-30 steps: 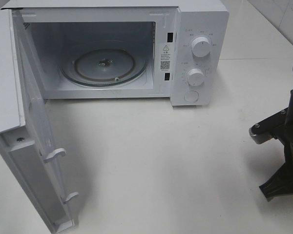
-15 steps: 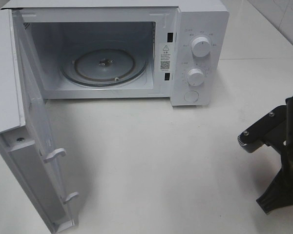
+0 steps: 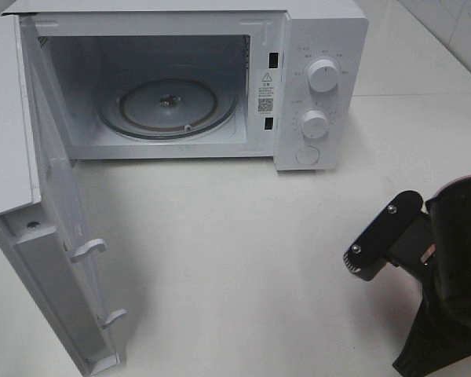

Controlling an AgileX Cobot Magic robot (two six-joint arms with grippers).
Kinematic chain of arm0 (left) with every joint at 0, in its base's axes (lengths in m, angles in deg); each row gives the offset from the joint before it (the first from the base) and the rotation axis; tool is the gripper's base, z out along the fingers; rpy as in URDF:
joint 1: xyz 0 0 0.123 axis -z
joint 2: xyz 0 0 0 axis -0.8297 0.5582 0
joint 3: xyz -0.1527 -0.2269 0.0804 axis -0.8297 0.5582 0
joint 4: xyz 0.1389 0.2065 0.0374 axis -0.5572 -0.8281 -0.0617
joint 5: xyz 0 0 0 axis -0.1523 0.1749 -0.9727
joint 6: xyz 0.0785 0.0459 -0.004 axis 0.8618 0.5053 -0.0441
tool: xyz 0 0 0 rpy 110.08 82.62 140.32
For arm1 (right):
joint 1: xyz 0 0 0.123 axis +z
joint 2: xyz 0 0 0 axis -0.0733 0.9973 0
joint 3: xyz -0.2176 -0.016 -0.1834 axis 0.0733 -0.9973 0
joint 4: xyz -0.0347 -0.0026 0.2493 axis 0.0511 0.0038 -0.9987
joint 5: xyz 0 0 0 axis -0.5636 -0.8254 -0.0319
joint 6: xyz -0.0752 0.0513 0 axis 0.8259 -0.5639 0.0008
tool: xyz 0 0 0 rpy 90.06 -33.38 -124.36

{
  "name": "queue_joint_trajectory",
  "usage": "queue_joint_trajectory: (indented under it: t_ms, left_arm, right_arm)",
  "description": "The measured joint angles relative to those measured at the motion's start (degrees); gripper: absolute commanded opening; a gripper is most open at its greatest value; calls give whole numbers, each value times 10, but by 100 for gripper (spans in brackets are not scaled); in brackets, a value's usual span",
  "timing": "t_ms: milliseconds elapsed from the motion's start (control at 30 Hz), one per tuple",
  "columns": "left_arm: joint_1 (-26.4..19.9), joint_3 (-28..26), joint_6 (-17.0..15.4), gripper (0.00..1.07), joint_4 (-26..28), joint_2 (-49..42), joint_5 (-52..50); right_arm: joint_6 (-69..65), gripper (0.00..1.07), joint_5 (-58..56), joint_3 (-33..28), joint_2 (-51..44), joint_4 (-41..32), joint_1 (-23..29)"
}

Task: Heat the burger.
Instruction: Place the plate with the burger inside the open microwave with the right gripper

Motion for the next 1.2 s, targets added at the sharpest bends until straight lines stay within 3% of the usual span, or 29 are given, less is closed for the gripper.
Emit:
queue_joint_trajectory:
  t_ms: [533,900,1200]
  left_arm:
    - [0,0,0,100,0,0,0]
    - [0,0,0,100,0,0,0]
    - [0,0,0,100,0,0,0]
  right_arm:
    - [48,0,-1,0,0,-3,157]
    - [104,0,2,0,0,-1,201]
    - [150,0,50,0,0,31,201]
